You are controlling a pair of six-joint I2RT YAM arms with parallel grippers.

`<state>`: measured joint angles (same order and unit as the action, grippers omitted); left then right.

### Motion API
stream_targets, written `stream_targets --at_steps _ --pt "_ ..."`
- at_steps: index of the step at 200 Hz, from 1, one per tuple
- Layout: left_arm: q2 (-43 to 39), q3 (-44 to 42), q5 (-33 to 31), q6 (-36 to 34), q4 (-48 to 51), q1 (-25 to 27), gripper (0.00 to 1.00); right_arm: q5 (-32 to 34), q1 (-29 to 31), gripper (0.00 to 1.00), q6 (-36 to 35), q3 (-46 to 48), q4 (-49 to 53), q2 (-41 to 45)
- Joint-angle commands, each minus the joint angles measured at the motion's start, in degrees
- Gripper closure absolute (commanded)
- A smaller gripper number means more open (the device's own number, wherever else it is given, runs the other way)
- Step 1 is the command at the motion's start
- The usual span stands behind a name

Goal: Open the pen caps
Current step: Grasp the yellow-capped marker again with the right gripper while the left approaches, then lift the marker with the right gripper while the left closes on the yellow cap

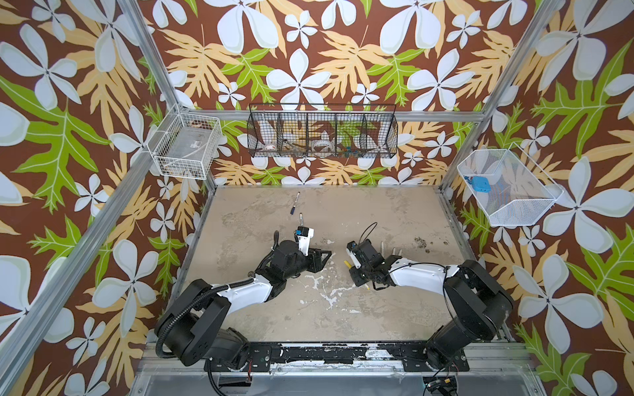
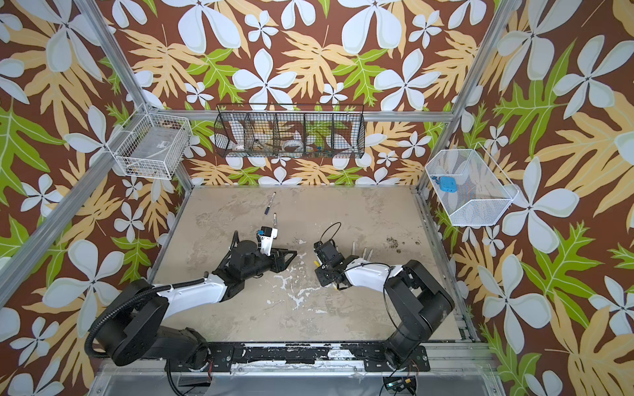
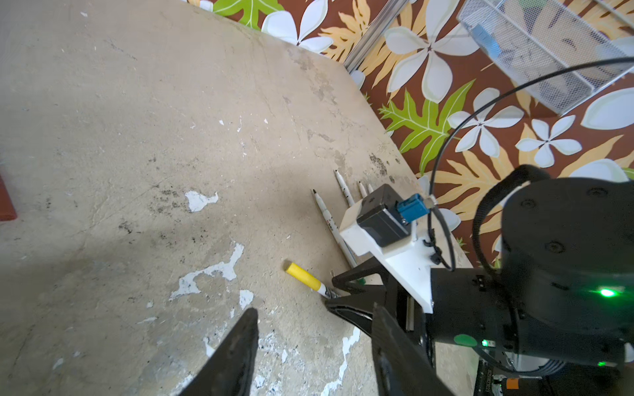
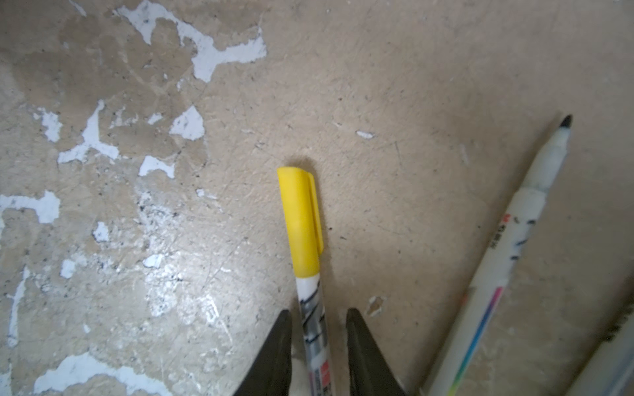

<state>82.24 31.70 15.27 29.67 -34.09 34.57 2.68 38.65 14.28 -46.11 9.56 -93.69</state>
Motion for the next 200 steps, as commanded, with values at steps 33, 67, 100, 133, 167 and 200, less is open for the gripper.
stream_targets --at_steps 33,67,100,133,167,200 --pt "1.8 1.5 0.2 -0.9 2.8 0.1 0.45 2.4 0.5 0.8 -0.9 -0.6 2.0 -0.6" --pt "1.8 1.1 0.3 -1.1 1.8 0.1 0.45 2.3 0.5 0.86 -0.9 -0.7 2.0 -0.8" --pt "1.1 0.0 1.5 -0.8 -0.9 0.0 0.45 2.5 0.5 0.9 -0.6 -0.1 1.1 1.3" --pt "-2.8 -3.8 1.9 0.7 -7.5 0.0 0.45 -0.2 -0.3 0.93 -0.5 2.4 -2.2 7.1" --pt "-8.3 -9.6 3.5 2.0 -18.7 0.0 0.44 -8.1 -0.6 0.98 -1.7 6.0 -7.9 15.4" --pt "-13.7 -15.2 2.5 2.6 -27.7 0.0 0.44 -14.2 -0.9 0.98 -2.6 10.8 -15.0 24.6"
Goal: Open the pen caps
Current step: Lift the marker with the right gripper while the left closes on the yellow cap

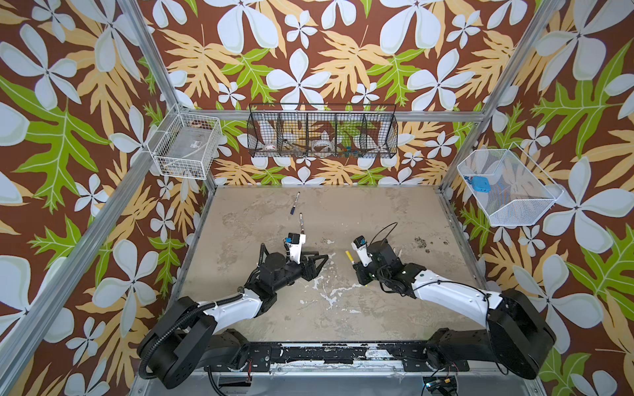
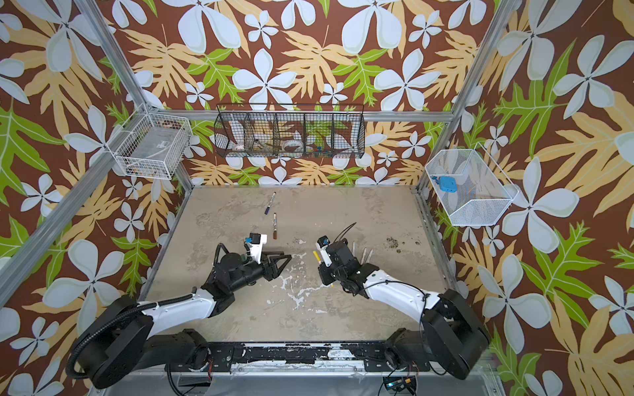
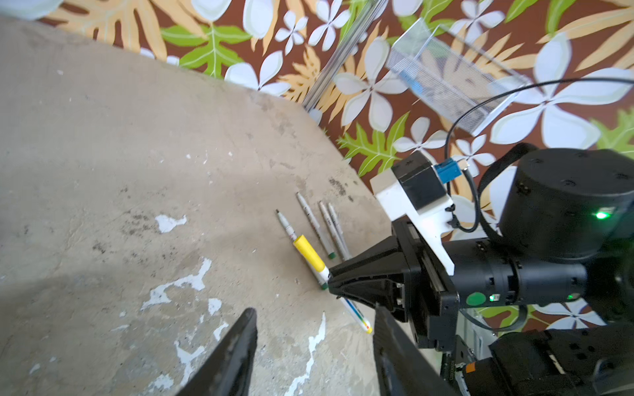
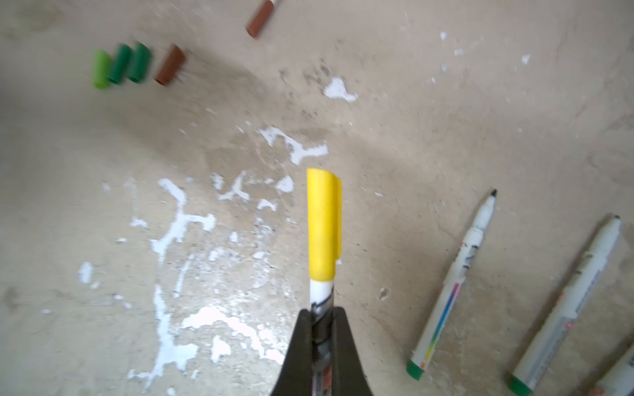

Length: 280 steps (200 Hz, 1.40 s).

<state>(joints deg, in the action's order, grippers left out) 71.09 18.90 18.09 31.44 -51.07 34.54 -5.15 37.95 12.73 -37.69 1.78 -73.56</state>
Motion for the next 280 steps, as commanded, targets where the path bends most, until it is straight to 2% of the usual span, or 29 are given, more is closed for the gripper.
stream_targets --at_steps 1,27,63,149,206,280 --pt "-2.7 -2.5 -0.4 0.9 -10.8 0.0 0.44 -6.5 -0.2 0.98 -1.1 2.4 -7.5 4.8" --pt "-4.8 -3.7 0.5 0.4 -12.9 0.0 0.44 -12.2 -0.2 0.96 -0.8 5.3 -12.3 9.3" --pt "-4.4 -4.4 3.8 1.0 -17.0 0.0 0.44 -15.5 -0.1 0.96 -0.6 7.8 -16.5 12.4" --pt "2.8 -2.1 17.6 5.0 -26.6 0.7 0.45 -25.5 0.0 0.92 0.3 9.7 -22.7 12.5" --pt "5.4 -1.2 18.9 5.5 -26.8 1.2 0.46 -30.1 0.6 0.9 0.7 11.2 -26.5 13.0" --pt "6.6 -0.6 19.5 5.7 -26.7 1.3 0.49 -31.7 1.5 0.9 0.6 11.3 -28.0 12.2"
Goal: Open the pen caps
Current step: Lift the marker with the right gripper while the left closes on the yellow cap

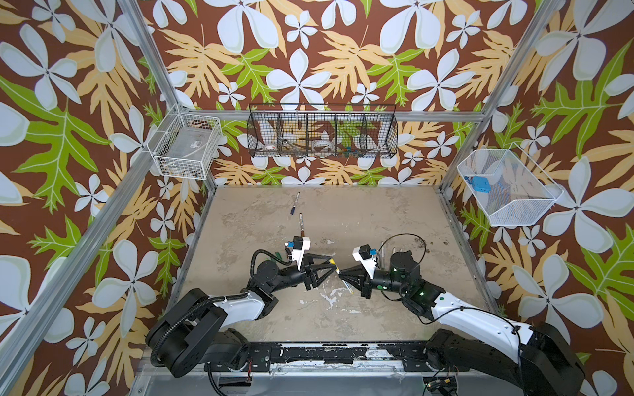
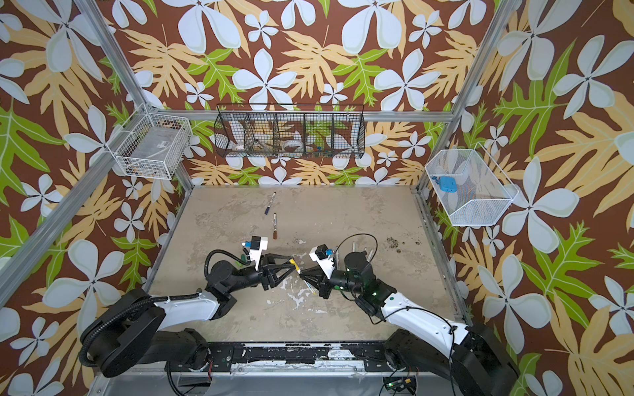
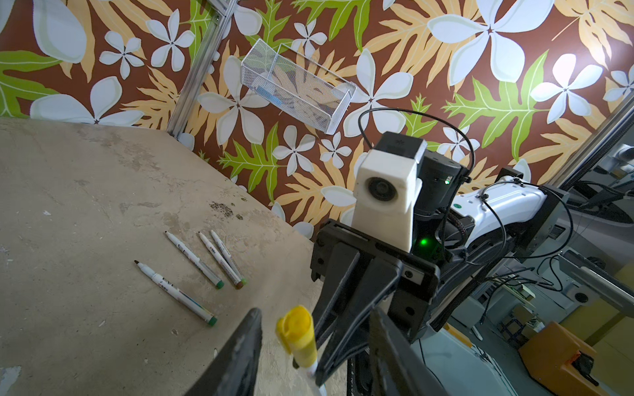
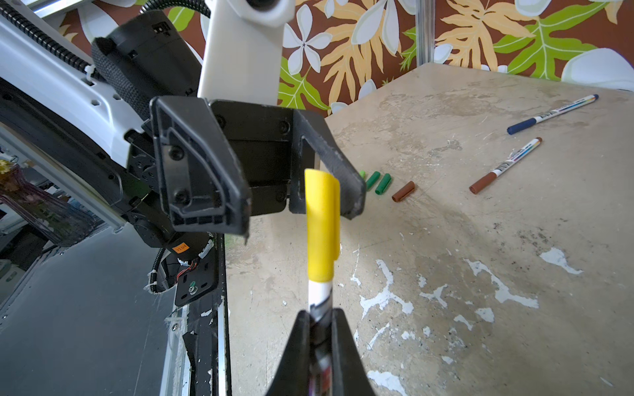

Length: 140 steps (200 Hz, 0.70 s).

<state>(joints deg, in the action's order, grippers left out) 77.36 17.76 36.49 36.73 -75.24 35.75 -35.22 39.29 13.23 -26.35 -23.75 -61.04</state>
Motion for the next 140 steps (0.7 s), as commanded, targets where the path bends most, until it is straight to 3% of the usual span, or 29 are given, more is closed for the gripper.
stream_targets --at_steps 1,115,140 --pt "0.4 0.6 1.1 0.5 -2.5 0.1 0.5 -1.6 0.2 0.9 0.1 0.0 -2.5 -0.4" --pt "1.9 1.4 2.5 0.5 -2.5 0.4 0.67 -1.5 1.0 0.89 -0.1 0.0 -3.0 -0.9" --pt "1.9 1.4 2.7 0.5 -2.5 0.4 0.76 -1.8 1.1 0.89 0.1 -0.2 -2.8 -0.9"
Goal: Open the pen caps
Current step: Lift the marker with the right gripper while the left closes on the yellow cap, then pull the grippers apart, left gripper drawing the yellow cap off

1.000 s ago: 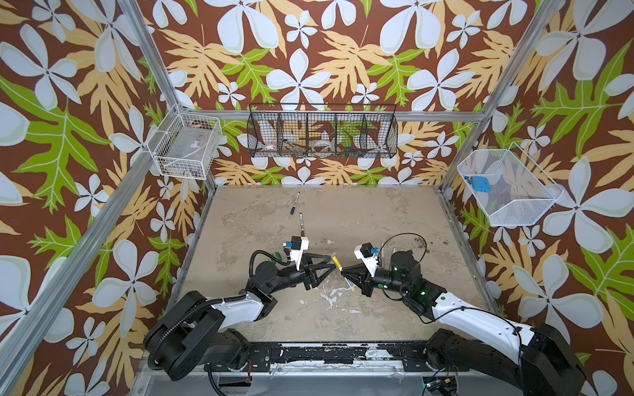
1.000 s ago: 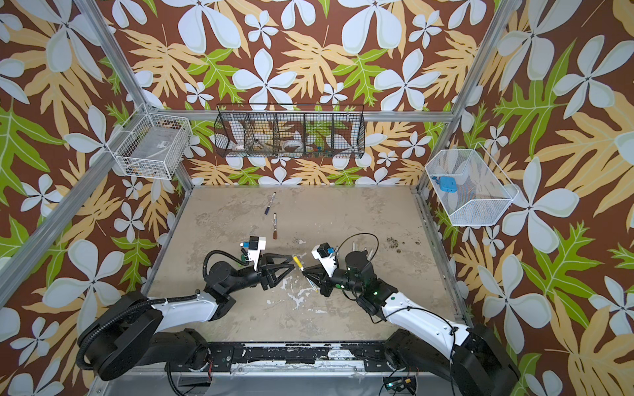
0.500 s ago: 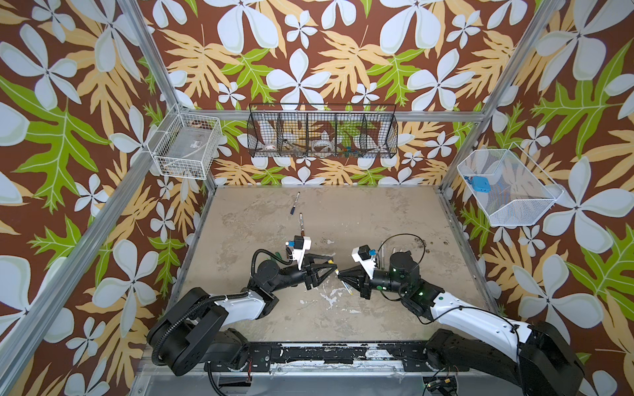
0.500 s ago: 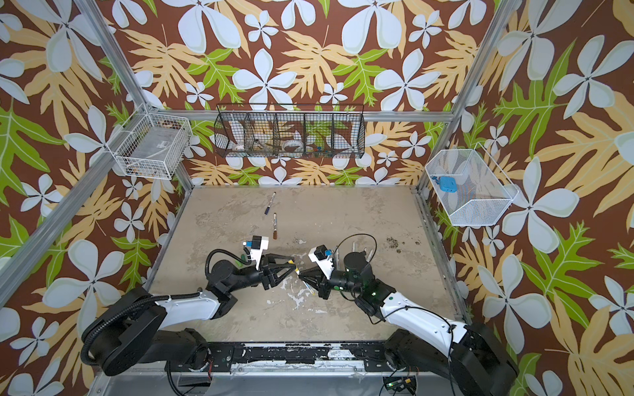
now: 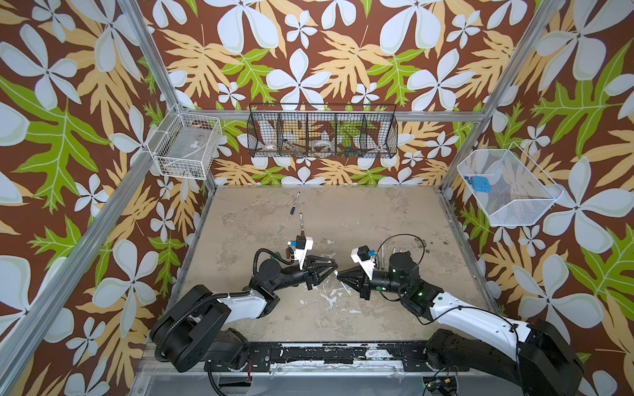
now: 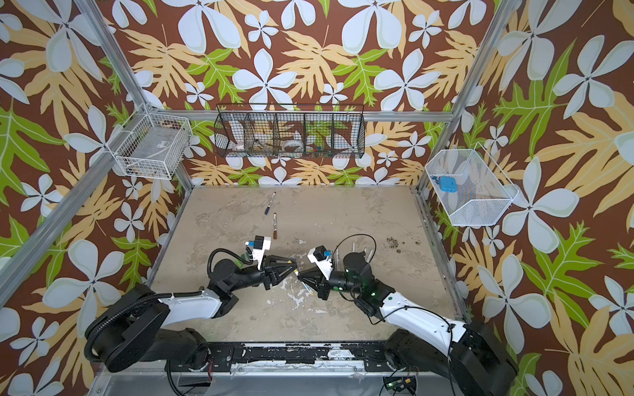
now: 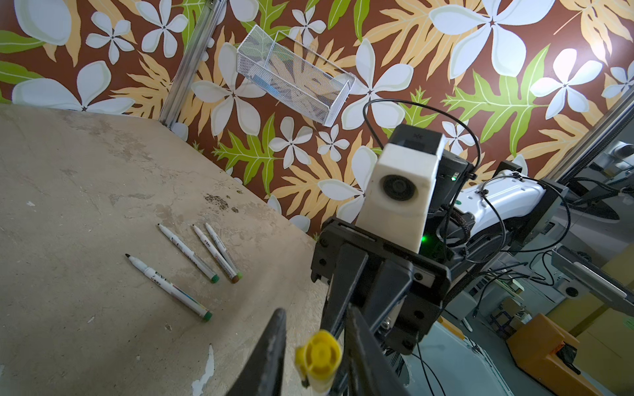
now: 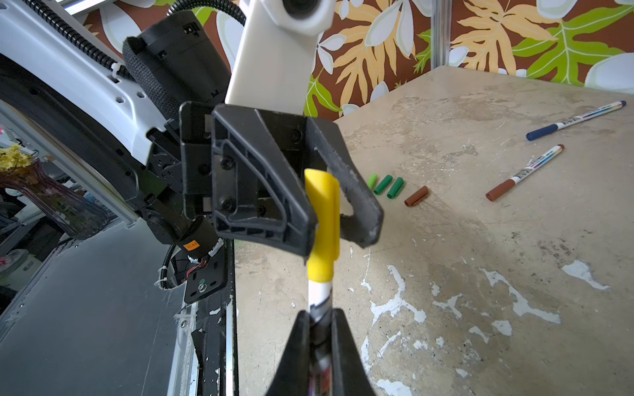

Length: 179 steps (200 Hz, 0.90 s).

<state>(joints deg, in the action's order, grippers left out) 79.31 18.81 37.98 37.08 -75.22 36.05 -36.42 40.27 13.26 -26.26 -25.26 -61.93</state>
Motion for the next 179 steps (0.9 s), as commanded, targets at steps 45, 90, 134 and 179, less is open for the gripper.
stream_targets --at_steps 45,90,134,179 --pt "-0.6 0.0 0.6 -0.2 -2.6 0.1 0.9 0.5 0.2 0.69 -0.2 -0.1 -0.6 0.7" --pt "-0.8 -0.2 0.4 -0.4 -2.4 0.1 0.93 0.1 0.2 0.61 0.0 0.0 -1.2 0.3" --pt "-1.0 -0.1 0.9 -0.4 -2.6 0.0 0.93 -1.8 0.7 0.62 0.1 -1.0 -0.9 -2.2" --pt "-1.5 -0.1 0.8 -0.4 -2.6 0.1 0.93 -2.2 1.8 0.73 -0.3 -1.9 -0.4 -4.0"
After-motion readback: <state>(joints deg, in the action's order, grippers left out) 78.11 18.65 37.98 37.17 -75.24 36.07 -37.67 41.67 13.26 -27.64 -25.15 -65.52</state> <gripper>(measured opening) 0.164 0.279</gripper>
